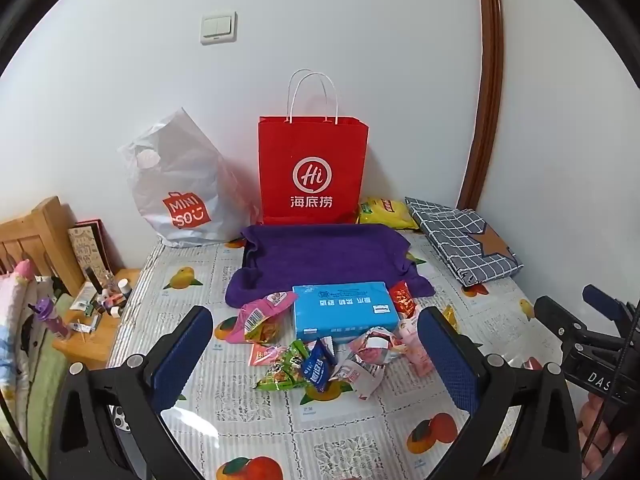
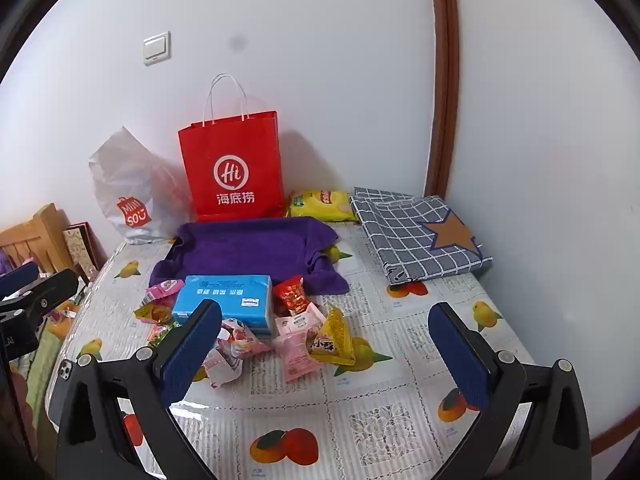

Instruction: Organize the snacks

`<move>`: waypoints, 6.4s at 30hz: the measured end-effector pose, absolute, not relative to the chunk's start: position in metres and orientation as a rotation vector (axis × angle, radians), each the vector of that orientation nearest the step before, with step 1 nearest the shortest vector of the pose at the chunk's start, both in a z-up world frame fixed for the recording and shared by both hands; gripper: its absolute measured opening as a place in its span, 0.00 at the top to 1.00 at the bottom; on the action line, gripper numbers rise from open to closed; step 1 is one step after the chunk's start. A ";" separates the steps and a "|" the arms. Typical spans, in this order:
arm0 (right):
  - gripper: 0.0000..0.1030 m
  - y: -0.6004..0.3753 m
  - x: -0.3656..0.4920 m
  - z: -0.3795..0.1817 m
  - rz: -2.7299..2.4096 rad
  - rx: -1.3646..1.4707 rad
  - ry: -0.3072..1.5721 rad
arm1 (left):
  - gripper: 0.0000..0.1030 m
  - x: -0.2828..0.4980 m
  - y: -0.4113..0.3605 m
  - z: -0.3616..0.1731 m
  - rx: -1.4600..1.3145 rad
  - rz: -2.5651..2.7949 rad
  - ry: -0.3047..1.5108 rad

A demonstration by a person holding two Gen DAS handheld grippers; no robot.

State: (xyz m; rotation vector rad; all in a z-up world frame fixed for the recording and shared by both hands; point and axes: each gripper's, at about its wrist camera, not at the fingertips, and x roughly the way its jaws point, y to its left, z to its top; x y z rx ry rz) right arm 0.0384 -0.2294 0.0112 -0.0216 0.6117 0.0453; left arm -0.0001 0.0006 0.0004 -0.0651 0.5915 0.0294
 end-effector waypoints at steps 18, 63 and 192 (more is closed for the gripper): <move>0.01 -0.228 0.033 0.016 0.059 -0.032 0.605 | 0.00 -0.004 -0.003 -0.003 -0.052 0.023 0.577; 0.01 -0.227 0.023 0.018 0.071 -0.024 0.578 | 0.00 -0.008 -0.008 0.000 -0.035 0.017 0.566; 0.53 -0.241 0.098 -0.121 0.141 0.007 0.775 | 0.51 0.094 0.072 -0.121 -0.092 -0.059 0.889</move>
